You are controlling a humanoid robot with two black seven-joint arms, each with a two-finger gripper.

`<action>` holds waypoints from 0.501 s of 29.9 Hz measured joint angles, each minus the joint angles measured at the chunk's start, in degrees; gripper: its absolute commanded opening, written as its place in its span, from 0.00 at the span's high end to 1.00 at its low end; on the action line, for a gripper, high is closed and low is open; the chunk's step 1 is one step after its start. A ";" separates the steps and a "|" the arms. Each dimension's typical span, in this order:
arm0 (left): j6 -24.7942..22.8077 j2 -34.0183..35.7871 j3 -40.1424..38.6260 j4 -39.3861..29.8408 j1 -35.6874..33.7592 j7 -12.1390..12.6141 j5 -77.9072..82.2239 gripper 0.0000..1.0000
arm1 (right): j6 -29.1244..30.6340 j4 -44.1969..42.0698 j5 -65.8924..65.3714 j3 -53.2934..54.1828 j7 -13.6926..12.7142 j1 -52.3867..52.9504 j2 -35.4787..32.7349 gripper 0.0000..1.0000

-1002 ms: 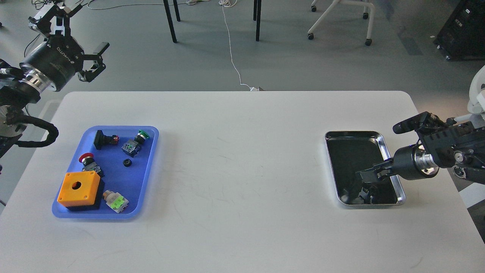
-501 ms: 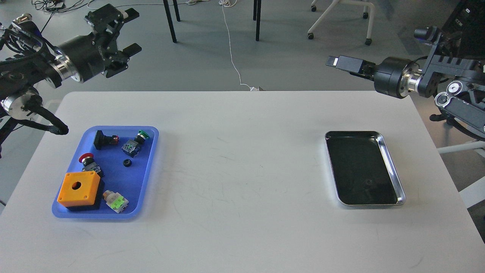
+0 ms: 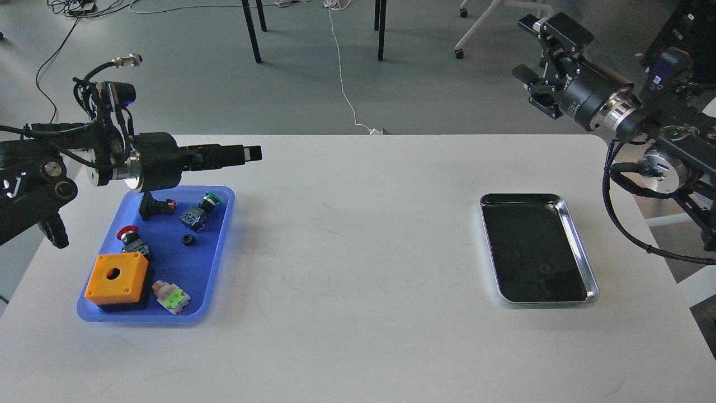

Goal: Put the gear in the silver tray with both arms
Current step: 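Lower the left gripper into the blue tray toward another gear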

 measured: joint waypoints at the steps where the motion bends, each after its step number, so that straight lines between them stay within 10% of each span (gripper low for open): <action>1: 0.94 0.06 0.86 0.08 0.29 -0.12 3.45 0.03 | 0.15 -0.39 3.05 1.12 0.00 -0.51 0.45 0.02; 12: 13.41 -0.11 10.23 3.98 4.40 -0.25 24.89 0.06 | 0.68 -0.84 13.74 2.88 -0.17 -4.44 2.72 0.02; 15: 13.60 -0.30 10.62 5.21 4.58 -0.27 24.93 0.24 | 0.68 -0.83 13.76 2.91 -0.17 -4.53 2.96 0.02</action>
